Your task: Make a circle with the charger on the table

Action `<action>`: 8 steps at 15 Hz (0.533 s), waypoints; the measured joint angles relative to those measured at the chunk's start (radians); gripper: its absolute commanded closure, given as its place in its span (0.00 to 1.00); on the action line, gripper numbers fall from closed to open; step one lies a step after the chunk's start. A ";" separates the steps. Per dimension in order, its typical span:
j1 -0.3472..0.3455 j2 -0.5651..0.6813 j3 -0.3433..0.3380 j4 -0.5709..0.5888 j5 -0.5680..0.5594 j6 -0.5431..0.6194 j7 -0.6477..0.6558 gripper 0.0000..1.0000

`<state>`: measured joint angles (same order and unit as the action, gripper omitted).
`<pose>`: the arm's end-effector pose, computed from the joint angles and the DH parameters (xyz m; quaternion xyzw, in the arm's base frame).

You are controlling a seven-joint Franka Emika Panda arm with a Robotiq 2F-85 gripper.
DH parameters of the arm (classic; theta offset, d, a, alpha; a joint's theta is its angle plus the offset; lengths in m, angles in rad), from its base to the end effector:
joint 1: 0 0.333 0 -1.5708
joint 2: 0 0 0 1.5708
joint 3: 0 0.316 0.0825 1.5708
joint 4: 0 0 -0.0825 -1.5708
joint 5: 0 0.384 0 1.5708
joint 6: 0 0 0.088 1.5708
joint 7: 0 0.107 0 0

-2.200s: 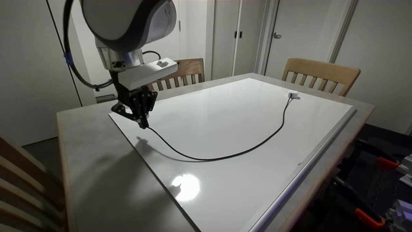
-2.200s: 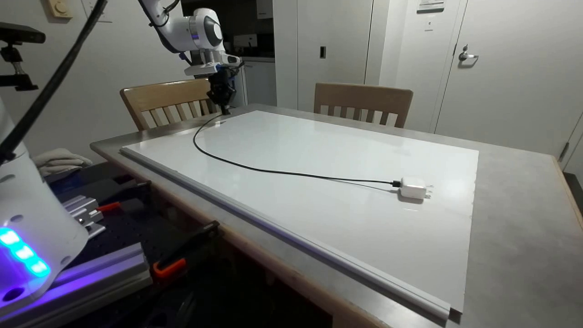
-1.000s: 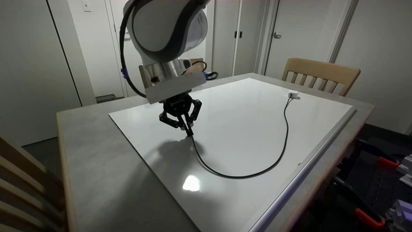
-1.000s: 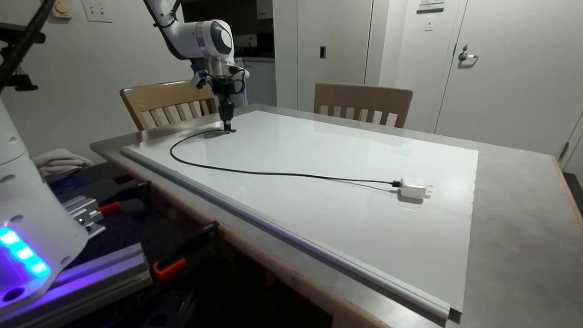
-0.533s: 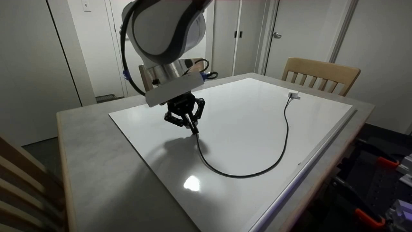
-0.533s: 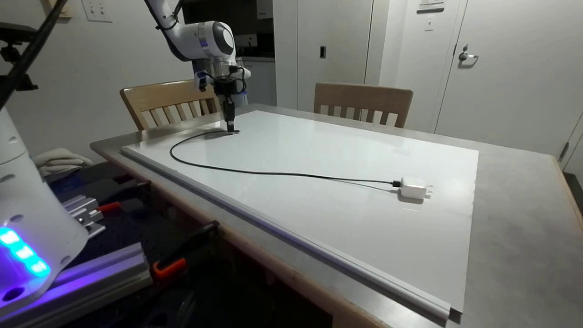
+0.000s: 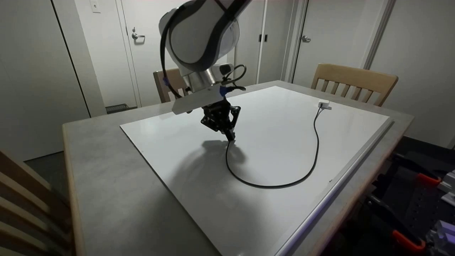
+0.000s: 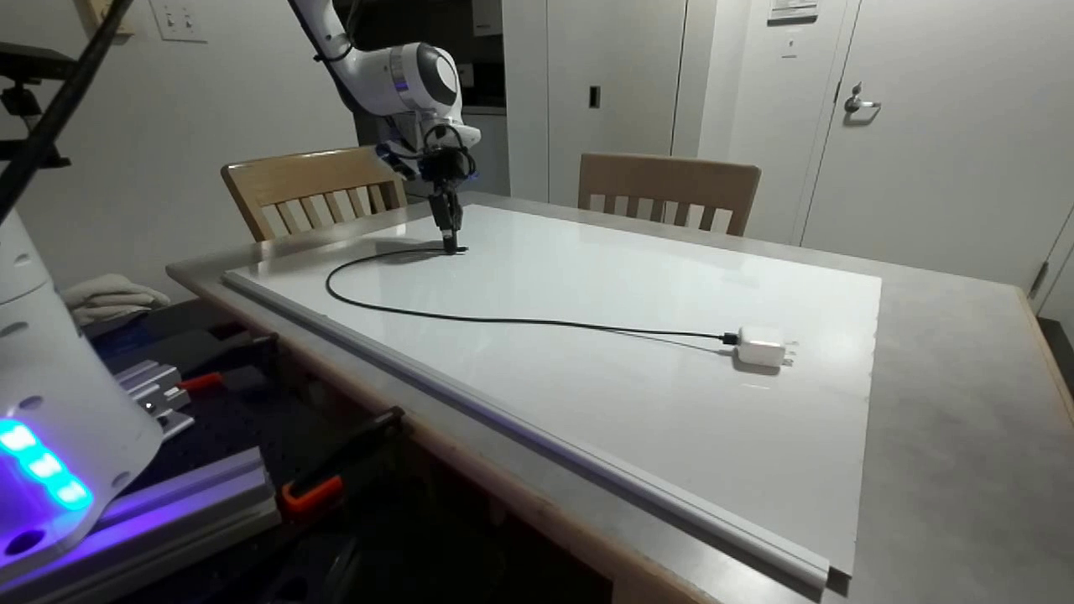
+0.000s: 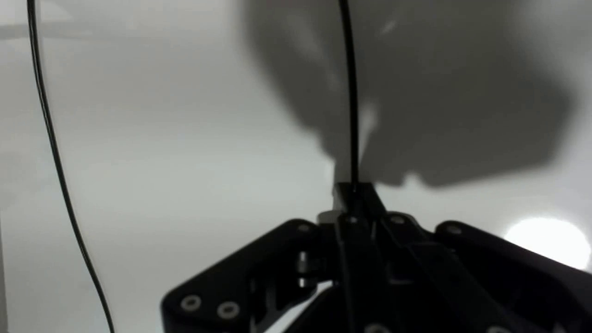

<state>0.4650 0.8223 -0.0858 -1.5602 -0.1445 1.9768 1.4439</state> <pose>0.6068 0.2377 0.1354 0.8639 -0.4529 -0.0493 0.2148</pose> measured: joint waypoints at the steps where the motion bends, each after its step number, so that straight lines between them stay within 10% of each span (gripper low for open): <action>1: -0.008 -0.004 0.000 -0.009 0.002 -0.002 0.026 0.95; 8: -0.015 -0.005 0.007 -0.010 -0.014 -0.011 0.089 0.99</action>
<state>0.4499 0.8172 -0.0789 -1.5705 -0.1583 1.9661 1.5332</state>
